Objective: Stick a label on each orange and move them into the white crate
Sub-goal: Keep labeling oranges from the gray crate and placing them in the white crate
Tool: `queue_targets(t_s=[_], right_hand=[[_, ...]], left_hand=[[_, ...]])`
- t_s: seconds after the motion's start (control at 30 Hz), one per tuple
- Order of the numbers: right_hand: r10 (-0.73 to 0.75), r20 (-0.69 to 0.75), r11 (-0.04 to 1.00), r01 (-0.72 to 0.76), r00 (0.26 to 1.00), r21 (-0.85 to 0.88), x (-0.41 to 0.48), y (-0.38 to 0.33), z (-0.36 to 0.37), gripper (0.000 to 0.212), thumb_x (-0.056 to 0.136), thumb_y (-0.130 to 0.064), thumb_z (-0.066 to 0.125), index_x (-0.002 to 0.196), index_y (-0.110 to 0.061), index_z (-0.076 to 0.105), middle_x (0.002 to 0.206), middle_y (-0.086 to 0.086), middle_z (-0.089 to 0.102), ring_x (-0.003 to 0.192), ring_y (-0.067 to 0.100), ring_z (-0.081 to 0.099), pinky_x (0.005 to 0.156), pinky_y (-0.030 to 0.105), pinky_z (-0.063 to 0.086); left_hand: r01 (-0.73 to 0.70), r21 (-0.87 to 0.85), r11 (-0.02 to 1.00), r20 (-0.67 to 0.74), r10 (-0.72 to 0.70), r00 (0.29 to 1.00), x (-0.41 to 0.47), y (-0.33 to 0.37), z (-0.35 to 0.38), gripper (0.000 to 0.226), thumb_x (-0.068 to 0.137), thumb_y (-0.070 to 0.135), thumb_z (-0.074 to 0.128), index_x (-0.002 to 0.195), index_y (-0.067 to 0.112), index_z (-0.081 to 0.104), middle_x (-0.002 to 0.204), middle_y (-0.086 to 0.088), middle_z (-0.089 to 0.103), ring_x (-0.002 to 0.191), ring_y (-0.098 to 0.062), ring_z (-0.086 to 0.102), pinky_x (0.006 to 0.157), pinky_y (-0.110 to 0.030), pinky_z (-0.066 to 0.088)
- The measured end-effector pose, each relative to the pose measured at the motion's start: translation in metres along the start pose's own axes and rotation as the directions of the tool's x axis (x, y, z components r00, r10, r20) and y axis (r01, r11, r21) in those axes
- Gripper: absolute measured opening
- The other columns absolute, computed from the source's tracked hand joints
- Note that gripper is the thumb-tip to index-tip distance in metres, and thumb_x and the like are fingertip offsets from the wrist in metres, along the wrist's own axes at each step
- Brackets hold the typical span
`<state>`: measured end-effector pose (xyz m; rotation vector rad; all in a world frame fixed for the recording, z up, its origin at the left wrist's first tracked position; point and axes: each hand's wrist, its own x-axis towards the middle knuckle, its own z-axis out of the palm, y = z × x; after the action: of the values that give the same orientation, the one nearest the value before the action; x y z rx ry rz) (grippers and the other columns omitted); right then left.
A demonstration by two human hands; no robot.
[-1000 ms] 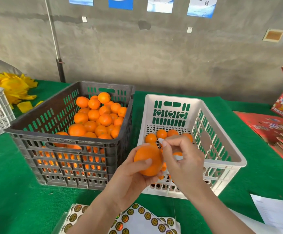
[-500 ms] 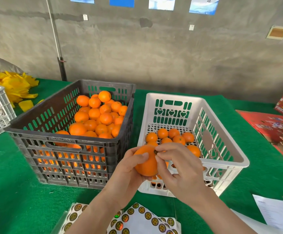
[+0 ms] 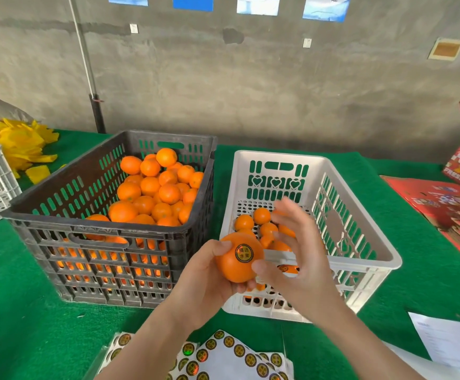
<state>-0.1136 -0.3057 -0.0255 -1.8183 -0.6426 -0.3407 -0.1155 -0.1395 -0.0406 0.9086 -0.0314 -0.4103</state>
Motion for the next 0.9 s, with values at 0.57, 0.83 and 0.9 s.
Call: queue_targets(t_s=[0.57,0.83,0.9], right_hand=[[0.933,0.259,0.295,-0.117,0.249,-0.948,0.097,0.154,-0.070,0.053,0.088,-0.027,0.064,0.135,-0.009,0.049,0.136,0.009,0.046,0.121,0.027,0.048,0.095,0.038,0.047],[0.545,0.092,0.563,-0.283,0.833,-0.776,0.085,0.131,-0.064,0.028,0.091,-0.022,0.061,0.116,-0.010,0.060,0.121,0.004,0.059,0.109,0.022,0.055,0.091,0.028,0.042],[0.138,-0.263,0.827,-0.257,0.955,-0.499,0.065,0.100,-0.054,0.010,0.088,-0.017,0.063,0.098,-0.013,0.064,0.097,0.000,0.065,0.084,0.008,0.059,0.079,0.020,0.047]], left_hand=[[0.192,0.671,0.716,-0.276,0.001,0.961,0.006,-0.014,-0.069,0.034,0.098,0.017,0.049,0.074,0.007,0.072,0.074,-0.014,0.072,0.065,-0.023,0.067,0.060,-0.027,0.054],[0.465,0.883,-0.060,-0.463,-0.264,0.846,0.004,-0.075,-0.126,0.054,0.091,0.028,0.060,0.140,0.009,0.045,0.139,-0.006,0.052,0.124,-0.019,0.052,0.101,-0.024,0.040],[0.461,0.879,-0.122,-0.477,-0.261,0.839,0.007,-0.086,-0.128,0.055,0.089,0.038,0.060,0.136,0.011,0.049,0.141,-0.008,0.047,0.127,-0.022,0.046,0.104,-0.028,0.037]])
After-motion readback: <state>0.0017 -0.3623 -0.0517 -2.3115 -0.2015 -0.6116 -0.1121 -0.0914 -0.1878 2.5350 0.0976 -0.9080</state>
